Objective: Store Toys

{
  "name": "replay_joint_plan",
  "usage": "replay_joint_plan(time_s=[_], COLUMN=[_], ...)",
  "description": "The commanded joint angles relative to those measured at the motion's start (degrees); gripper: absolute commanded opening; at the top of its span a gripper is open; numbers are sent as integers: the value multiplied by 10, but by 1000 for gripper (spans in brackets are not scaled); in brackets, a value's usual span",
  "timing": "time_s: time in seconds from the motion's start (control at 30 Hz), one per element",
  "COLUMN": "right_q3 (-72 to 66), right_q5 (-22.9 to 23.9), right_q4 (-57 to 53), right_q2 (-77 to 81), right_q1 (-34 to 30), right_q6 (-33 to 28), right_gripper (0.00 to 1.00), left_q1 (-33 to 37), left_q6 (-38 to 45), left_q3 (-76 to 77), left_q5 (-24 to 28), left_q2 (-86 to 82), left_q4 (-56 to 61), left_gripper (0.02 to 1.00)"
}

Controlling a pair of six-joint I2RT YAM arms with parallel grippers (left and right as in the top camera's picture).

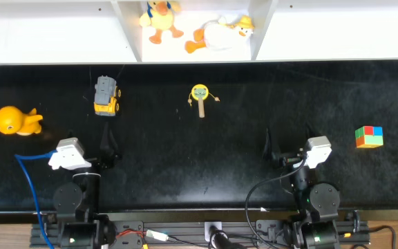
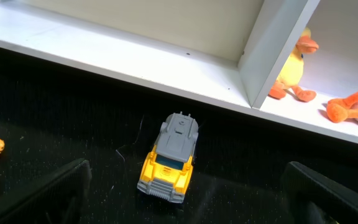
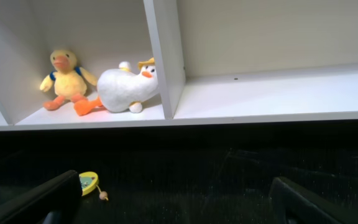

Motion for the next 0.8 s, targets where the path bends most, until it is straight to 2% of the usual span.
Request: replay_joint_plan(time_s=[0.03,0.3,0.63,0.8], right_q3=[-8,-8,-8,-8], right_q5=[3,3,3,3], right_q4=[3,3,3,3], right_q2=[-5,-5,-5,-5], right_q1=[3,3,3,3], right_q6=[-2,-2,-2,-2], right_gripper=[996,996,998,996], left_q1=[1,1,1,2], left_q6=[-10,-10,8,18], left_q3=[-2,-2,9,100], left_q5=[-3,-16,8,-5], left_q2=[-5,-5,-5,7], left_q4=[1,10,37,-47], left_gripper=[998,998,1000,998])
